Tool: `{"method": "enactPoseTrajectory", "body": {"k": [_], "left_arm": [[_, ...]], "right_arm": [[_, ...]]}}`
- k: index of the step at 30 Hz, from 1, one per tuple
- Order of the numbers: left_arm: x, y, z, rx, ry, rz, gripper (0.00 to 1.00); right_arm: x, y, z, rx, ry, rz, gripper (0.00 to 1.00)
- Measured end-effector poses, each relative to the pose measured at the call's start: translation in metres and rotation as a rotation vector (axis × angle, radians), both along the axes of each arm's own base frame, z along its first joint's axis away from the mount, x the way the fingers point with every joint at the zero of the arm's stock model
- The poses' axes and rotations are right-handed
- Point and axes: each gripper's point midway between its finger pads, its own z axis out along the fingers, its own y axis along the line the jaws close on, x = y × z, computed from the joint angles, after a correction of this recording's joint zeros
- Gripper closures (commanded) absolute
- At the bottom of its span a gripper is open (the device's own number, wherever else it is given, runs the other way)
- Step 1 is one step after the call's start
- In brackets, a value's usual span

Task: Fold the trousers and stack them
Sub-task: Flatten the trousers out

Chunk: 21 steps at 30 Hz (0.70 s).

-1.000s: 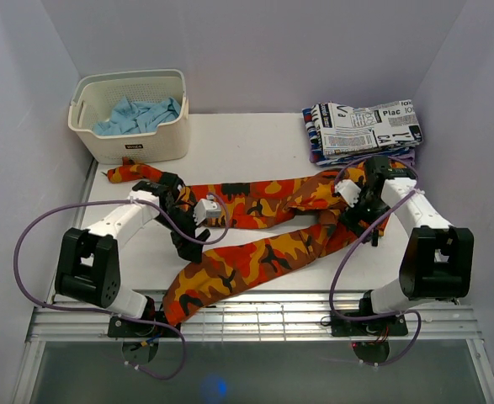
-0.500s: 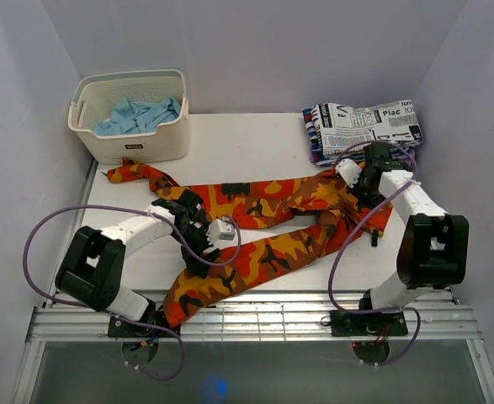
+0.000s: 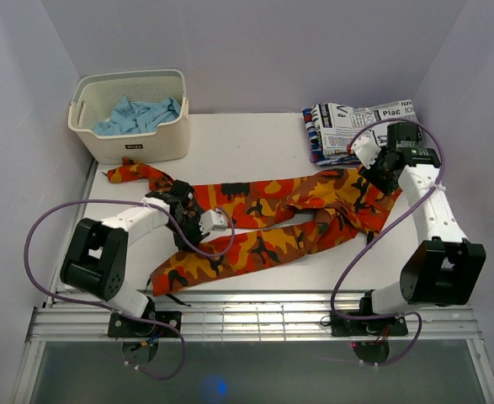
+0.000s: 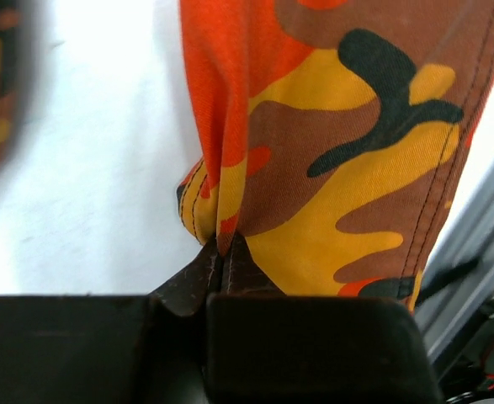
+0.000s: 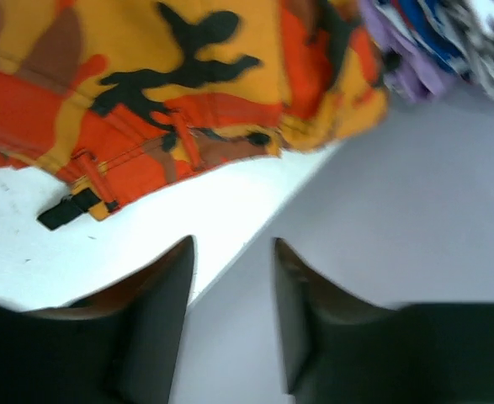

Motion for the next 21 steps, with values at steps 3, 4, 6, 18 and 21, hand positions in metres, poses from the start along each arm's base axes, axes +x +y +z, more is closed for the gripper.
{"method": "enactPoseTrajectory", "body": {"k": [3,4,6,18,21], "left_arm": [[0.024,0.017,0.001,0.034,-0.026,0.030,1.00],[0.031,0.023,0.001,0.043,-0.035,0.038,1.00],[0.046,0.039,0.001,0.070,-0.054,0.055,1.00],[0.067,0.069,0.001,0.151,-0.080,0.047,0.97],[0.067,0.069,0.001,0.152,-0.080,0.046,0.97]], "right_arm": [[-0.016,0.013,-0.023,0.060,0.100,0.050,0.38],[-0.024,0.018,-0.034,0.082,0.142,0.063,0.36],[-0.038,0.027,-0.056,0.125,0.215,0.087,0.34],[-0.069,0.088,-0.117,0.339,0.404,0.139,0.28],[-0.077,0.102,-0.129,0.360,0.423,0.142,0.28]]}}
